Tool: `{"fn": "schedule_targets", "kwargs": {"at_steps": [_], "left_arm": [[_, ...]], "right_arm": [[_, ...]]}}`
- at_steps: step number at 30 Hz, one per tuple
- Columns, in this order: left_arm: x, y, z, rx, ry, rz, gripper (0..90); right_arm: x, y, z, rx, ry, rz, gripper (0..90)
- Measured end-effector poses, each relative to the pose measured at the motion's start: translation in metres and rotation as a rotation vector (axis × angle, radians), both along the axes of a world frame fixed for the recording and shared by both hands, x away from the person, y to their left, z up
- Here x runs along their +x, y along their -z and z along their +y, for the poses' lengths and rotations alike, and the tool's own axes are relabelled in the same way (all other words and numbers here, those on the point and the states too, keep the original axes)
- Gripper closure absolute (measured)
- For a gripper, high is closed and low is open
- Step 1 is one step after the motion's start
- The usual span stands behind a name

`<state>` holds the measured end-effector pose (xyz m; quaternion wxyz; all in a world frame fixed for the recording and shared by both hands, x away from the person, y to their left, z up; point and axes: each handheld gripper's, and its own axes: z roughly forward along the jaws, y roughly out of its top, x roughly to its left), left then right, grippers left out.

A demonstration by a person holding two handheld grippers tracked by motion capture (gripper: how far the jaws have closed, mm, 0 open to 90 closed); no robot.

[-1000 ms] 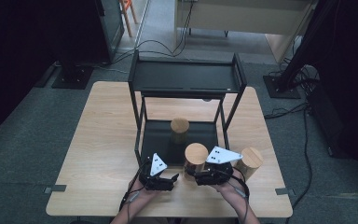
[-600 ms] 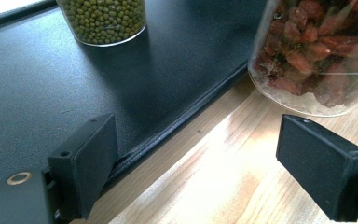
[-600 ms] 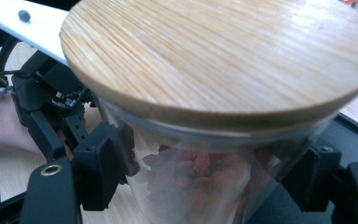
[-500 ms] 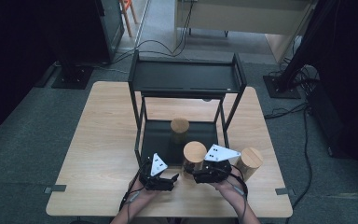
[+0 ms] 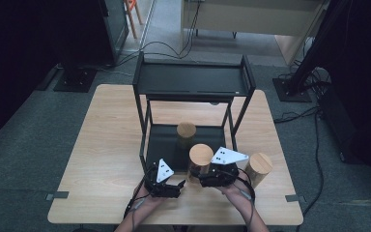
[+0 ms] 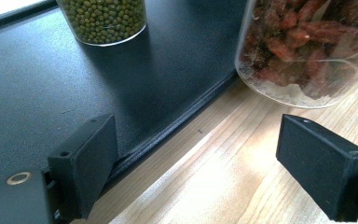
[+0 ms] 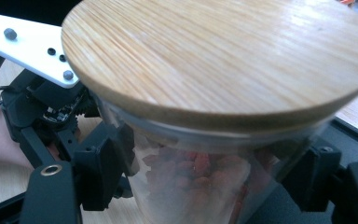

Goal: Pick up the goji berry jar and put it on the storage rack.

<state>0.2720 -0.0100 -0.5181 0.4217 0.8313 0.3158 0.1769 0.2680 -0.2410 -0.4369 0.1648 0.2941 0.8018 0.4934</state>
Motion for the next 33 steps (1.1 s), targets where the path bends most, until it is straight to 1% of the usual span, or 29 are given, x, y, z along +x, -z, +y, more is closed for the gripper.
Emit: {"fn": "schedule_targets", "kwargs": {"at_steps": [13, 27, 33], "left_arm": [[0.0, 0.0, 0.0, 0.004, 0.0, -0.001, 12.9], [0.0, 0.0, -0.001, 0.004, 0.0, -0.001, 12.9], [0.0, 0.0, -0.001, 0.004, -0.001, -0.002, 12.9]], "right_arm": [[0.004, 0.0, 0.004, -0.004, 0.014, 0.0, 24.8], [0.009, -0.003, 0.008, -0.012, 0.023, -0.013, 24.8], [0.012, -0.004, 0.01, -0.005, 0.031, -0.018, 24.8]]}}
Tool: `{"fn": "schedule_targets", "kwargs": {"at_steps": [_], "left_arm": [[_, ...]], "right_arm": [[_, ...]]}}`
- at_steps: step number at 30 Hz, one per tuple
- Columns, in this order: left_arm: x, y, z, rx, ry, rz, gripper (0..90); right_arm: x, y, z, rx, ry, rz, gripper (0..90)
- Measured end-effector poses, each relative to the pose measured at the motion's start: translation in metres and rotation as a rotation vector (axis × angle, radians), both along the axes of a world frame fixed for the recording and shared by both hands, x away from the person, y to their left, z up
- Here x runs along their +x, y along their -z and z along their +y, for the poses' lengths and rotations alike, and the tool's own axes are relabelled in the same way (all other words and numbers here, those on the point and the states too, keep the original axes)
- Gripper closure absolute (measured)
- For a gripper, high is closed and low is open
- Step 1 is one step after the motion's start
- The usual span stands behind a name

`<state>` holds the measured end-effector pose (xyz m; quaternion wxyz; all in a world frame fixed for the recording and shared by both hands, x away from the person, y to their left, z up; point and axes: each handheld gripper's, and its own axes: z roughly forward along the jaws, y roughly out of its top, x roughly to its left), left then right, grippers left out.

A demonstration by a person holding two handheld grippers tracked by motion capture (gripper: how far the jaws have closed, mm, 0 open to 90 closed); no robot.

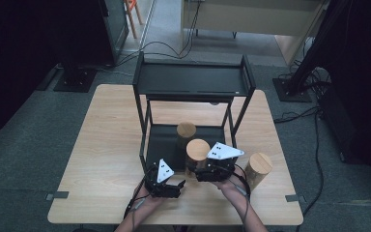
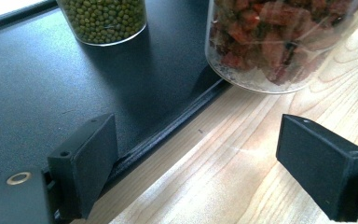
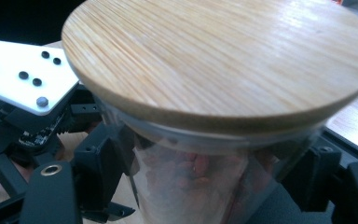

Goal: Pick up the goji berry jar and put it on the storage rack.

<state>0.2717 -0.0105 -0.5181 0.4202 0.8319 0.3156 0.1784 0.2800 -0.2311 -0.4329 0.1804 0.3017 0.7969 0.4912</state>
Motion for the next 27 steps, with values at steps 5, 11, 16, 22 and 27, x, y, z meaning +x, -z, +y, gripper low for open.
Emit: {"fn": "schedule_targets", "kwargs": {"at_steps": [5, 11, 16, 22, 27], "left_arm": [[0.0, 0.0, 0.0, 0.003, 0.0, 0.0, 12.9], [0.0, 0.0, 0.0, 0.005, 0.003, -0.001, 12.9], [0.0, 0.0, 0.0, 0.008, 0.002, -0.002, 12.9], [0.0, 0.0, 0.0, 0.004, 0.002, 0.0, 12.9], [0.0, 0.0, 0.0, 0.006, 0.001, -0.001, 12.9]], "right_arm": [[0.002, 0.0, 0.003, -0.006, 0.002, -0.004, 24.8], [0.001, 0.001, 0.007, -0.005, 0.019, -0.02, 24.8], [0.004, 0.001, 0.008, -0.006, 0.025, -0.02, 24.9], [0.007, 0.0, 0.011, -0.019, 0.02, -0.013, 24.8], [0.009, 0.0, 0.014, -0.023, 0.014, -0.016, 24.8]]}}
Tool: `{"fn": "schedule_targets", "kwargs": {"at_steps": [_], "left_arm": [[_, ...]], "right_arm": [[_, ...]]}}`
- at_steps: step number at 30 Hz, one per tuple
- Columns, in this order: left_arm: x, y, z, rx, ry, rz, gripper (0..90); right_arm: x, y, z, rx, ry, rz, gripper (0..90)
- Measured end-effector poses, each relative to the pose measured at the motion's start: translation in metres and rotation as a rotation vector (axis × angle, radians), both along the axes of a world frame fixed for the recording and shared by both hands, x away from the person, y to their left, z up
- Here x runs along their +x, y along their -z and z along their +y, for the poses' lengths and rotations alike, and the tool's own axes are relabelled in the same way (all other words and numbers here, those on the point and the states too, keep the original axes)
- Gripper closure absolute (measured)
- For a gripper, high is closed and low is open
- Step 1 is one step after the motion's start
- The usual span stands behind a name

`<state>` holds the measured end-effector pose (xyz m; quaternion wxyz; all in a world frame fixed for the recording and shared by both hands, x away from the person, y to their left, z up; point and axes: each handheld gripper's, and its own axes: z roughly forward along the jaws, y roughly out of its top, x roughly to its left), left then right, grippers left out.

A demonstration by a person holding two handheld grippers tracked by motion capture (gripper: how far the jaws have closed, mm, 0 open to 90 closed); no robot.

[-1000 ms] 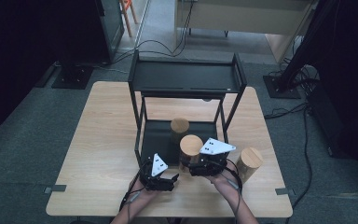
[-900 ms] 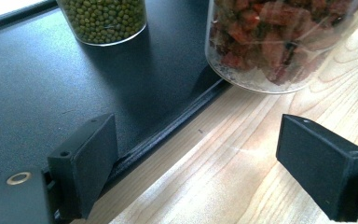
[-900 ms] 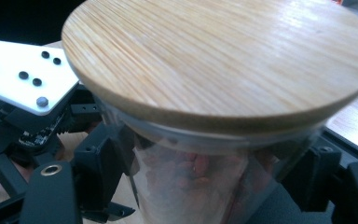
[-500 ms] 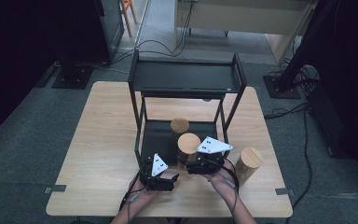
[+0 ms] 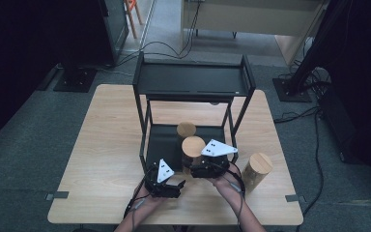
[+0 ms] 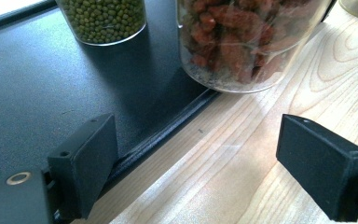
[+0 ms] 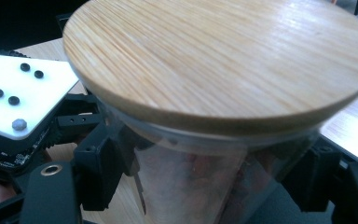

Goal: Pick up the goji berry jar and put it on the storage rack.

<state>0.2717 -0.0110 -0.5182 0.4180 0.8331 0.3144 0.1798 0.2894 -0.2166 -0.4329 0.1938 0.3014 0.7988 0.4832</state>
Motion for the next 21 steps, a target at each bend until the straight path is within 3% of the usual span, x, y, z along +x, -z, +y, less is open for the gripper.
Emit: {"fn": "schedule_targets", "kwargs": {"at_steps": [21], "left_arm": [[-0.001, 0.0, -0.001, 0.005, -0.002, -0.003, 12.8]], "right_arm": [[0.01, -0.001, 0.013, 0.001, -0.002, 0.0, 24.8]]}}
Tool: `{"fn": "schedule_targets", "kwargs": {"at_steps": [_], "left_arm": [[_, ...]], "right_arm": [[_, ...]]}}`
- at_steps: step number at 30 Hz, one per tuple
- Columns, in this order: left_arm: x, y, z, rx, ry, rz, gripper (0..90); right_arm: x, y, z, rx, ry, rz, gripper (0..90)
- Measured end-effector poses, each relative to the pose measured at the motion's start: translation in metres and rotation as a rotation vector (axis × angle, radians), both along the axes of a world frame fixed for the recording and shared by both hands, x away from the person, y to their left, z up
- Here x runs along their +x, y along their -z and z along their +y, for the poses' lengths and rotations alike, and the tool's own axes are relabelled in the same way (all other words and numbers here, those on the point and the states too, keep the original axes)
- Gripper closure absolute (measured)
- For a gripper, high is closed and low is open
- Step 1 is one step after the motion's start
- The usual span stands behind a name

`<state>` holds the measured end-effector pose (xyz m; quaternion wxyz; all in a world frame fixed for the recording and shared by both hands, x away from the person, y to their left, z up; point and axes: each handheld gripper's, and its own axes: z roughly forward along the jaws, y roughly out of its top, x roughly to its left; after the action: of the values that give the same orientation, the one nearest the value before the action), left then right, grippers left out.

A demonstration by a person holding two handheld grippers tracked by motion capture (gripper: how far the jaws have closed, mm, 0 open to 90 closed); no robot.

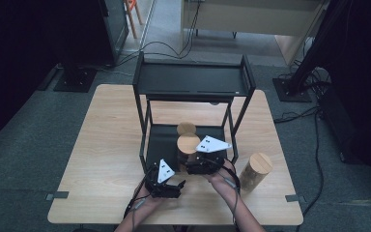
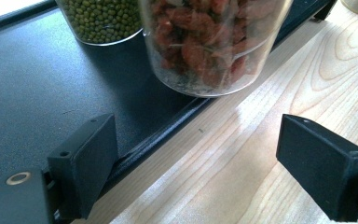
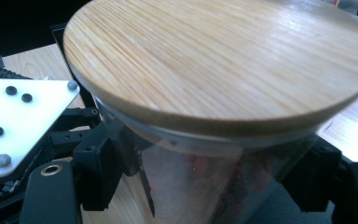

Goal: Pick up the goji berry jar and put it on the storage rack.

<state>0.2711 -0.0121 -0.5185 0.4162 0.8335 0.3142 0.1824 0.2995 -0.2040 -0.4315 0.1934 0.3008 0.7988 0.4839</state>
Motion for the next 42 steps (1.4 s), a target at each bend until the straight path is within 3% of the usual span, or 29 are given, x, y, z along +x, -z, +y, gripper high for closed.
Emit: {"fn": "schedule_targets", "kwargs": {"at_steps": [20, 42], "left_arm": [[0.0, 0.0, 0.0, 0.006, 0.002, 0.0, 12.8], [0.0, 0.0, 0.0, 0.01, 0.001, -0.002, 12.8]], "right_arm": [[0.012, 0.006, 0.006, -0.006, 0.021, -0.001, 24.8], [0.026, 0.014, 0.016, 0.006, 0.034, 0.031, 24.8]]}}
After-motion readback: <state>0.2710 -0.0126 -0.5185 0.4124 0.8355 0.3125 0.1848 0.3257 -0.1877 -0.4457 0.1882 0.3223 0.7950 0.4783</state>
